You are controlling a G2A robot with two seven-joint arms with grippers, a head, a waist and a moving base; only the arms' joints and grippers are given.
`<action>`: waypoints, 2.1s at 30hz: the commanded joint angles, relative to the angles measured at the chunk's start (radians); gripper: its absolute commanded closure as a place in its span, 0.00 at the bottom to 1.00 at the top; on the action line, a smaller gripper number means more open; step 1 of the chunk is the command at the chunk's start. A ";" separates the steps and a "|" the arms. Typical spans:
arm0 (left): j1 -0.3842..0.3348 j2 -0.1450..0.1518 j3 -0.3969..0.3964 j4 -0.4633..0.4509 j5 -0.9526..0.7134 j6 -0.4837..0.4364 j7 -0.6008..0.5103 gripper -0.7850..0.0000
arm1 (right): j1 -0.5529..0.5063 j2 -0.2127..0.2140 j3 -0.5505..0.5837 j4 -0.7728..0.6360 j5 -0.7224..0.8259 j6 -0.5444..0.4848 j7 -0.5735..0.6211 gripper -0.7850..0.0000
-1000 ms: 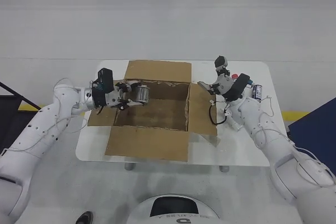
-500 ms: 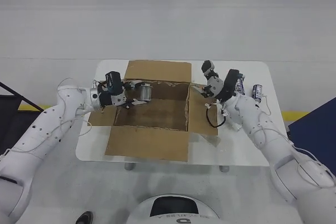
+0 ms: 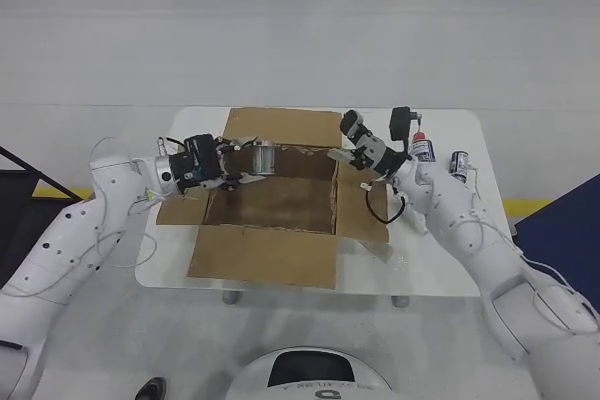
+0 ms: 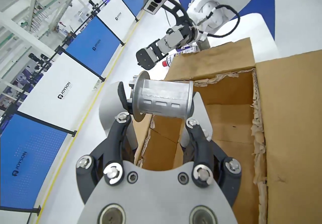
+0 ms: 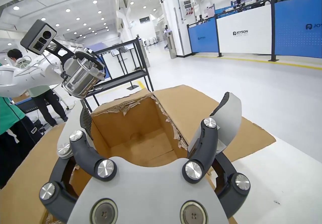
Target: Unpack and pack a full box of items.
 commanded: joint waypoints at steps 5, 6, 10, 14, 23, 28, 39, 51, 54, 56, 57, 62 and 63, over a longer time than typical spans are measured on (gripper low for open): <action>0.012 0.005 -0.016 -0.047 0.055 -0.027 -0.079 1.00 | -0.001 0.004 -0.088 -0.093 0.698 0.000 0.637 0.00; 0.014 0.006 -0.018 -0.054 0.063 -0.029 -0.089 1.00 | 0.005 0.008 -0.093 -0.091 0.837 0.000 0.757 0.00; 0.028 0.007 -0.024 -0.085 0.106 -0.011 -0.125 1.00 | 0.045 0.018 -0.095 -0.082 1.225 0.070 1.144 0.00; 0.048 0.008 -0.033 -0.128 0.129 0.003 -0.152 1.00 | 0.062 0.018 -0.080 -0.060 1.348 0.121 1.298 0.00; 0.042 0.002 -0.050 -0.170 0.092 -0.032 -0.156 1.00 | 0.067 -0.008 -0.092 -0.058 1.288 0.157 1.312 0.07; -0.008 -0.016 -0.027 -0.144 0.004 -0.089 -0.202 1.00 | 0.053 -0.017 -0.085 -0.068 1.318 0.120 1.352 0.11; -0.122 -0.079 0.084 -0.063 -0.081 -0.079 -0.366 1.00 | 0.026 -0.020 -0.058 -0.094 1.440 0.113 1.454 0.20; -0.192 -0.137 0.179 -0.008 -0.079 -0.073 -0.398 1.00 | 0.012 -0.015 -0.050 -0.111 1.461 0.132 1.473 0.52; -0.195 -0.143 0.182 -0.003 -0.074 -0.070 -0.399 1.00 | 0.009 -0.014 -0.050 -0.115 1.464 0.134 1.474 0.60; -0.195 -0.145 0.181 -0.001 -0.069 -0.069 -0.399 1.00 | 0.007 -0.013 -0.050 -0.121 1.466 0.137 1.478 0.71; -0.195 -0.146 0.181 0.000 -0.067 -0.069 -0.400 1.00 | 0.006 -0.012 -0.050 -0.124 1.467 0.140 1.480 0.84; -0.191 -0.151 0.179 0.001 -0.051 -0.071 -0.401 1.00 | 0.002 -0.006 -0.051 -0.142 1.479 0.152 1.493 1.00; -0.191 -0.152 0.178 0.002 -0.049 -0.072 -0.400 1.00 | 0.001 -0.005 -0.051 -0.145 1.482 0.154 1.494 1.00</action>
